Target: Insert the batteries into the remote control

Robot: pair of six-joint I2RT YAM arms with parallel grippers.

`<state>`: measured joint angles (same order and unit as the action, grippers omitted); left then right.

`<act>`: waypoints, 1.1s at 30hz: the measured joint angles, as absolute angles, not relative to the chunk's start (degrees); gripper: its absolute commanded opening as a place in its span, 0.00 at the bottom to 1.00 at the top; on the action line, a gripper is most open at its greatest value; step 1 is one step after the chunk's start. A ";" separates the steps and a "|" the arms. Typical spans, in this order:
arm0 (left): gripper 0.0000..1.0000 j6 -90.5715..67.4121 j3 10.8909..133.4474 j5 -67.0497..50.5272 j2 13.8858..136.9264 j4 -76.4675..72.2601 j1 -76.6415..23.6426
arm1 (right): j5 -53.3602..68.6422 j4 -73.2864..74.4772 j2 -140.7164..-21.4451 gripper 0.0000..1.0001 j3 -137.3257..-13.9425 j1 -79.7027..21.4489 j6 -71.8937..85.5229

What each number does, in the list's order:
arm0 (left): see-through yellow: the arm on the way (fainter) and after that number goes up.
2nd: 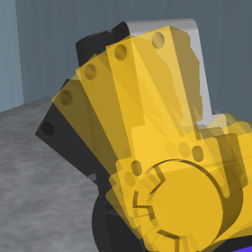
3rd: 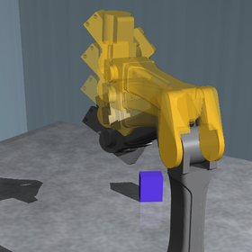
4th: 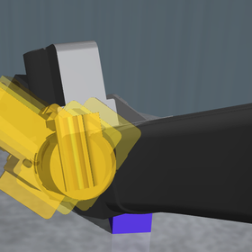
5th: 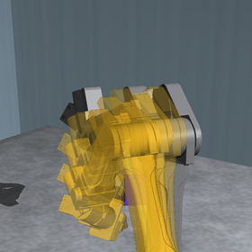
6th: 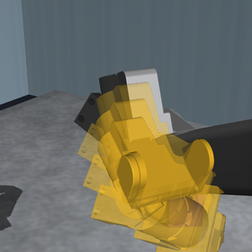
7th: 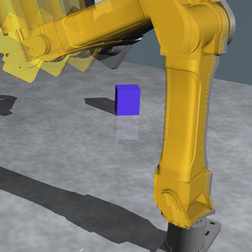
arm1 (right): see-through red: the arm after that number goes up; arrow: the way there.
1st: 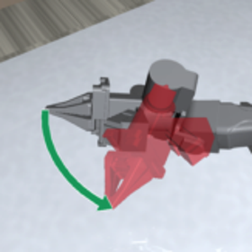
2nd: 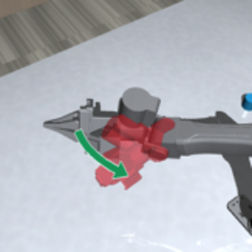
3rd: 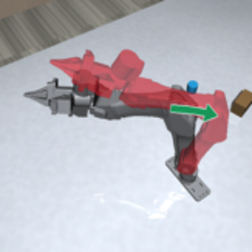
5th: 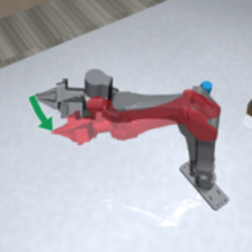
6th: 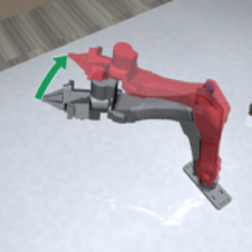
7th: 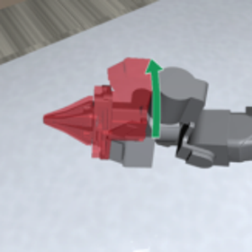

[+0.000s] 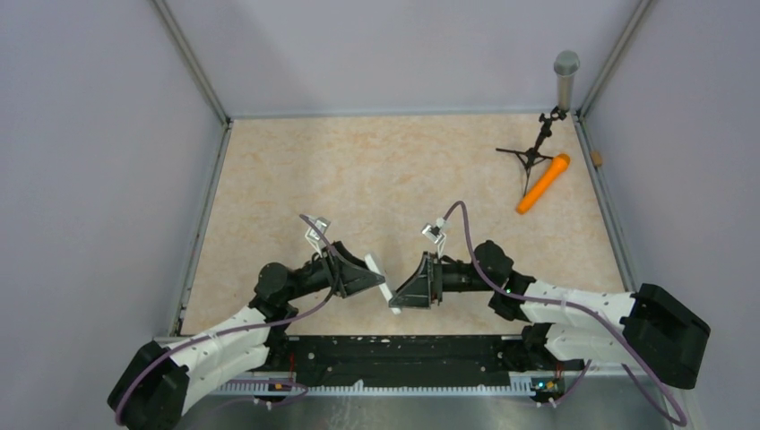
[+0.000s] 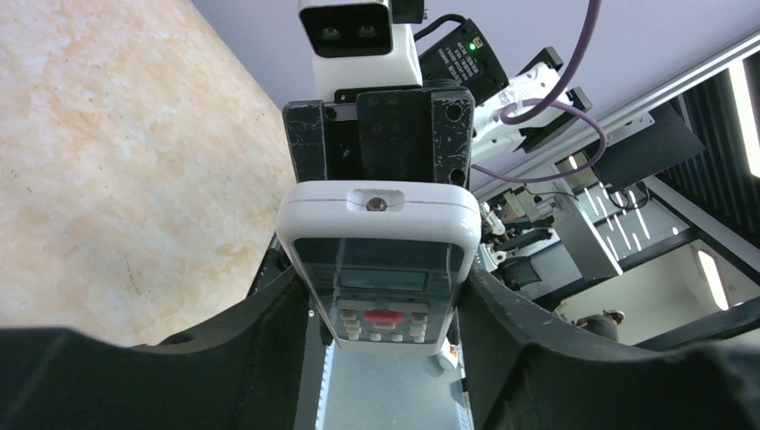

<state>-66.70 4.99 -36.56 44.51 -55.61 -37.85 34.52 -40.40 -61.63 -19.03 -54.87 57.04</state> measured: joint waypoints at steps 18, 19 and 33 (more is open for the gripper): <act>0.00 -61.34 8.80 -35.33 44.58 -44.07 -37.78 | 24.23 -17.21 -49.74 0.81 -21.65 -54.70 45.65; 0.00 -59.90 9.96 -34.57 44.27 -40.95 -37.76 | 22.61 -14.06 -48.71 0.81 -22.52 -54.68 44.10; 0.00 -42.98 33.32 -22.65 61.91 -0.95 -37.78 | 0.95 15.77 -46.24 0.81 -30.35 -54.63 33.26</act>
